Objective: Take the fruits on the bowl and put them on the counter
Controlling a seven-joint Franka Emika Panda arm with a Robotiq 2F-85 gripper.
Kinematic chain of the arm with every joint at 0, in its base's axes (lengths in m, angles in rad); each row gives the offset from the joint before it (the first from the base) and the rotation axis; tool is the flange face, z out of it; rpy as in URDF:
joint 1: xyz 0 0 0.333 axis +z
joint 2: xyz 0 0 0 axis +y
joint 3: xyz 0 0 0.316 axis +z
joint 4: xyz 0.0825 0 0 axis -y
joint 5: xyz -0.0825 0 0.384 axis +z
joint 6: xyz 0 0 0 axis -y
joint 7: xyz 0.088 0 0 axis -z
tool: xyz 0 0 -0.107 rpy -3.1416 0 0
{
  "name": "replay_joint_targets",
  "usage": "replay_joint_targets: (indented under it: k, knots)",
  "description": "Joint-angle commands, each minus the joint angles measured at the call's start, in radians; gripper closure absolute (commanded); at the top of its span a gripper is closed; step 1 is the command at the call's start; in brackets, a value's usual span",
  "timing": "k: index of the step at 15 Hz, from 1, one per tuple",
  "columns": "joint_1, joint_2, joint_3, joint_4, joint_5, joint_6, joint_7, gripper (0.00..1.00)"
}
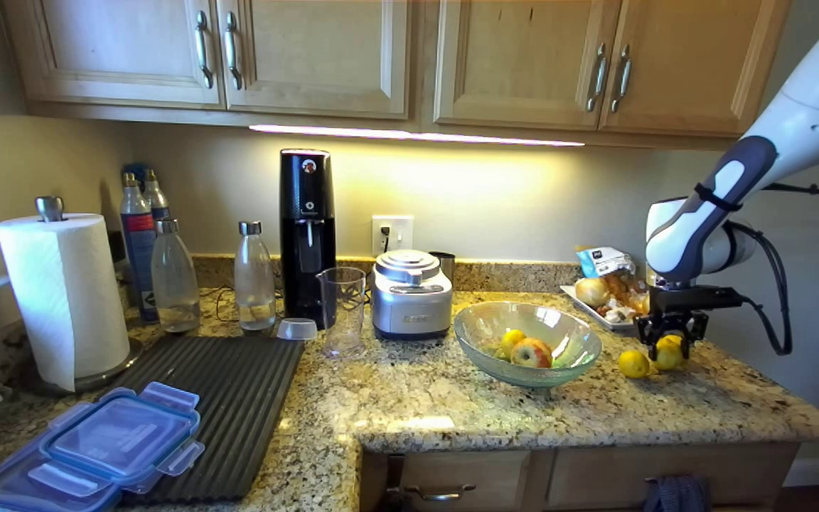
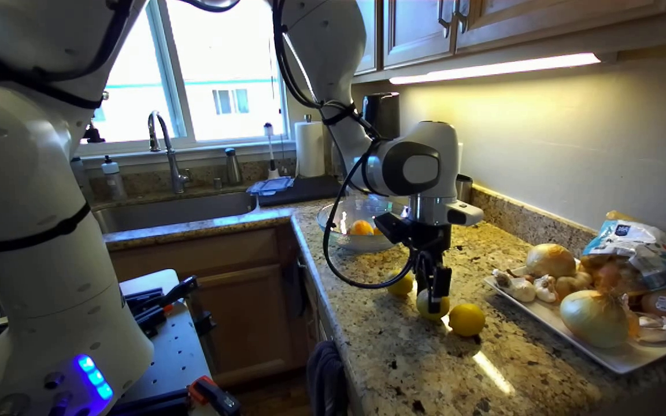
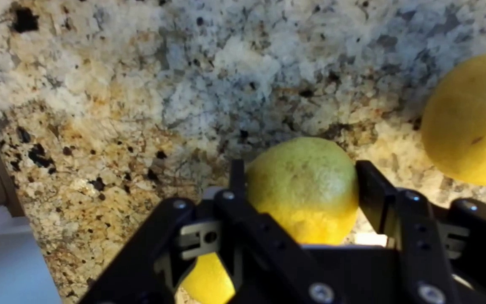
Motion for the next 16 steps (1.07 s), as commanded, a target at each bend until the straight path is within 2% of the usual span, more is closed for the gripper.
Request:
replay_joint_targets:
  k: [1, 3, 7, 9, 16]
  knots:
    - [0.033, -0.081, -0.022, -0.095, -0.011, 0.067, -0.001, 0.05]
    - [0.056, -0.103, -0.037, -0.116, -0.032, 0.103, 0.001, 0.0]
    - [0.096, -0.156, -0.059, -0.136, -0.077, 0.118, 0.005, 0.0]
    - [0.098, -0.191, -0.04, -0.136, -0.078, 0.091, -0.014, 0.0]
    - [0.189, -0.299, -0.007, -0.127, -0.149, 0.047, 0.031, 0.0]
